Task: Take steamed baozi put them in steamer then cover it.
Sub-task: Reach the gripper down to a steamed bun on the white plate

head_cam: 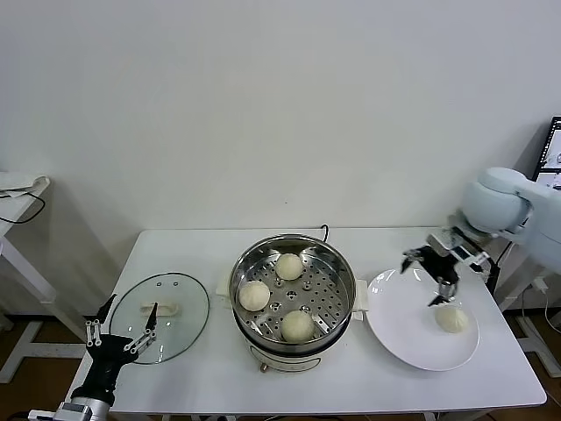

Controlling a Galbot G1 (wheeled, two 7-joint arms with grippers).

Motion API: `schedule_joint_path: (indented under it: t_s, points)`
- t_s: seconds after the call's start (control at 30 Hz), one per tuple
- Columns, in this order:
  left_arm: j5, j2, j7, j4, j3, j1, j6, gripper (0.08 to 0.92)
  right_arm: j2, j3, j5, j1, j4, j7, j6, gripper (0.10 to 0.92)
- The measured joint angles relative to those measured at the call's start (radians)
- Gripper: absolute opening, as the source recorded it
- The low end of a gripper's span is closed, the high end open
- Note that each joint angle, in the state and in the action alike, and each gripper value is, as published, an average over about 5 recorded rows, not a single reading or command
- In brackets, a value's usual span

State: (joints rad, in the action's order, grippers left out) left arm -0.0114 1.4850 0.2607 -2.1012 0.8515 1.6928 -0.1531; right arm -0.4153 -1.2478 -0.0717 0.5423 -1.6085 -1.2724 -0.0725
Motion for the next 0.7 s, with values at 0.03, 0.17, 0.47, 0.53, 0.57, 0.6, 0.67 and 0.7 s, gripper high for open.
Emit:
schedule_joint_path:
  t_s: [0.03,0.17,0.47,0.53,0.57,0.6,0.67,0.7]
  points:
    - [-0.002,0.000,0.000,0.000,-0.003,0.001,-0.001,0.823,0.007,0.018,0.010,-0.024,0.012,0.002,-0.005,0.823]
    - [-0.009,0.000,-0.004,-0.002,-0.015,0.003,-0.002,0.823,0.018,0.098,0.049,-0.123,0.063,0.013,-0.019,0.823]
    - [-0.013,0.003,-0.005,-0.004,-0.019,0.005,-0.006,0.823,-0.013,0.235,0.121,-0.300,0.193,0.032,-0.023,0.823]
    - [-0.013,0.004,-0.005,-0.002,-0.018,0.004,-0.006,0.823,-0.023,0.256,0.134,-0.327,0.219,0.034,-0.023,0.823]
    - [-0.013,0.005,-0.005,-0.002,-0.018,0.004,-0.007,0.823,-0.028,0.266,0.141,-0.340,0.231,0.035,-0.023,0.823]
    - [-0.013,0.005,-0.005,-0.001,-0.017,0.003,-0.007,0.823,-0.033,0.276,0.147,-0.353,0.243,0.036,-0.022,0.823]
    - [-0.013,0.006,-0.005,0.000,-0.017,0.003,-0.007,0.823,-0.043,0.296,0.160,-0.377,0.265,0.037,-0.022,0.823]
    - [-0.013,0.006,-0.005,0.001,-0.017,0.003,-0.007,0.823,-0.047,0.306,0.167,-0.390,0.276,0.038,-0.021,0.823]
